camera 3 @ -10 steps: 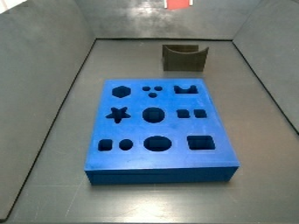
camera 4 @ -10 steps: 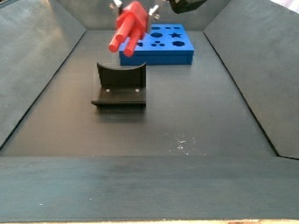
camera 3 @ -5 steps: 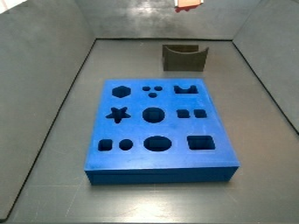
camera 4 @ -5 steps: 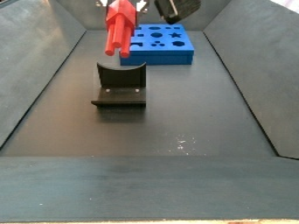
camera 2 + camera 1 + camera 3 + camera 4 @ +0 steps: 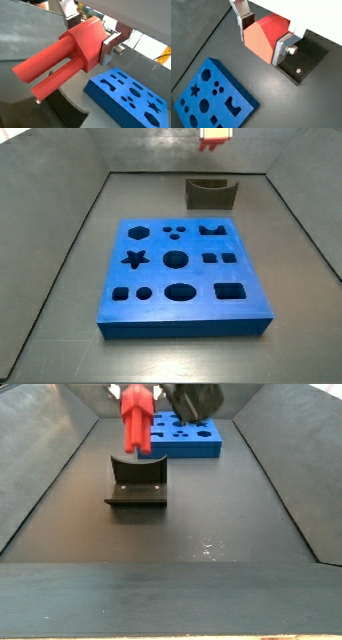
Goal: Pick up the 3 prong object. Move up. Place the 3 prong object on the fixture. Regrasp the 3 prong object. Move to above the board. Insert the 3 prong object.
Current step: Place the 3 prong object on the fixture.
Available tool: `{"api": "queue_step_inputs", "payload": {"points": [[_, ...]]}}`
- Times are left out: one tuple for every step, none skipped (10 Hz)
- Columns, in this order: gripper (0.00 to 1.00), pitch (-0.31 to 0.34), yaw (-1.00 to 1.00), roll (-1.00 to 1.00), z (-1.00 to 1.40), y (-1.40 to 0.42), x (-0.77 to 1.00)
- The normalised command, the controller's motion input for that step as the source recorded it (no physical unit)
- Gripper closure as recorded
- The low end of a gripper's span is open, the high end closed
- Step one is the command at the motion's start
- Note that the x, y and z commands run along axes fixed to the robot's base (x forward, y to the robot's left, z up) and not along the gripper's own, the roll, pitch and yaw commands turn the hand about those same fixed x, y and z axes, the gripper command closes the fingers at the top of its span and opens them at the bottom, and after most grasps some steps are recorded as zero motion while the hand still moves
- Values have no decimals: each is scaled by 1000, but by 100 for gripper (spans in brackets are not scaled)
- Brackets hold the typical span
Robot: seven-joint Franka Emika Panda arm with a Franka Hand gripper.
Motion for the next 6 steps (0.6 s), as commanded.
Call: {"api": "queue_step_inputs", "payload": {"points": [[100,213,-194,-919,-1000,140,155],[100,192,-205,-817,-1000,137,164],[100,131,-219,-596,-1000,140,176],[100,90,-223,-429,-1000,145,177],[100,40,-210,-251,-1000,135,187],[100,12,-197,-211,-1000,133,192]]}}
